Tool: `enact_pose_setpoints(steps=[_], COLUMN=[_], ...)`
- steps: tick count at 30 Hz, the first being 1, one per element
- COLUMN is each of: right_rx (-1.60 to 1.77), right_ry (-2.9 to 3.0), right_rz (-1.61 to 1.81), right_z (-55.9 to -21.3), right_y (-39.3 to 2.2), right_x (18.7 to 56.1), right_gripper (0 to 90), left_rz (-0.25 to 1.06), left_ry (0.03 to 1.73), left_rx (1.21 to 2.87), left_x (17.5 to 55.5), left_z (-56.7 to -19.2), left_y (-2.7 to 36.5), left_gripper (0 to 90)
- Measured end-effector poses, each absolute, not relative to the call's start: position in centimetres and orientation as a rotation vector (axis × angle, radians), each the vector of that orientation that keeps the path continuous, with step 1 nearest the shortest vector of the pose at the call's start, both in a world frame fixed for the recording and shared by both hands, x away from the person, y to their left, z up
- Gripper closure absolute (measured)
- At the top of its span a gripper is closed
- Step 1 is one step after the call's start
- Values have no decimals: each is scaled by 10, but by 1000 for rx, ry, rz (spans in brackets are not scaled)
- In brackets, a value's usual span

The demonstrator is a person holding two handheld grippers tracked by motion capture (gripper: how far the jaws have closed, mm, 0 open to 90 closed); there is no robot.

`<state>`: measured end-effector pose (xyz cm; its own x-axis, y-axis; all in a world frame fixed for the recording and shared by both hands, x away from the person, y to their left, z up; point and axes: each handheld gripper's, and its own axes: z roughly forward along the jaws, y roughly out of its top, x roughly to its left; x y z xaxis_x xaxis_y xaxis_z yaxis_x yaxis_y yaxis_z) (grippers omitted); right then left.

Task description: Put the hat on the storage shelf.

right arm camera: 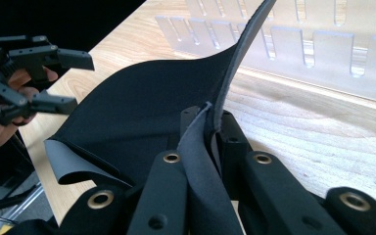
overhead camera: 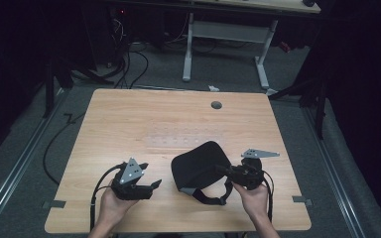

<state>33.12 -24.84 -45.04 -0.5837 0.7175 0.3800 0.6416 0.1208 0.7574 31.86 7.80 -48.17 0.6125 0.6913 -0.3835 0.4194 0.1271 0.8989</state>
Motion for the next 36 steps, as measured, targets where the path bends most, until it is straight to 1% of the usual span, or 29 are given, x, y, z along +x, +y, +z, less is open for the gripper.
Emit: enact_pose_setpoints(steps=[2, 9, 17, 27, 30, 36], right_rx=[1394, 1381, 1374, 1365, 1349, 1323], right_ry=[2286, 2300, 2343, 2392, 2392, 2398], right_rz=[1493, 1492, 1447, 1423, 1433, 1467], right_z=[-449, -446, -446, -443, -440, -435], right_y=[-248, -245, -235, -223, -221, -217], right_x=[330, 331, 333, 337, 337, 337], right_gripper=[850, 850, 850, 849, 849, 848], left_rz=[242, 238, 287, 307, 330, 359], left_ry=[975, 918, 890, 879, 882, 879], left_rx=[1524, 1535, 1552, 1585, 1601, 1597], left_x=[317, 313, 310, 309, 310, 309], left_z=[-480, -476, -475, -479, -480, -477], left_y=[72, 57, 46, 42, 42, 44], left_gripper=[254, 242, 224, 264, 275, 370])
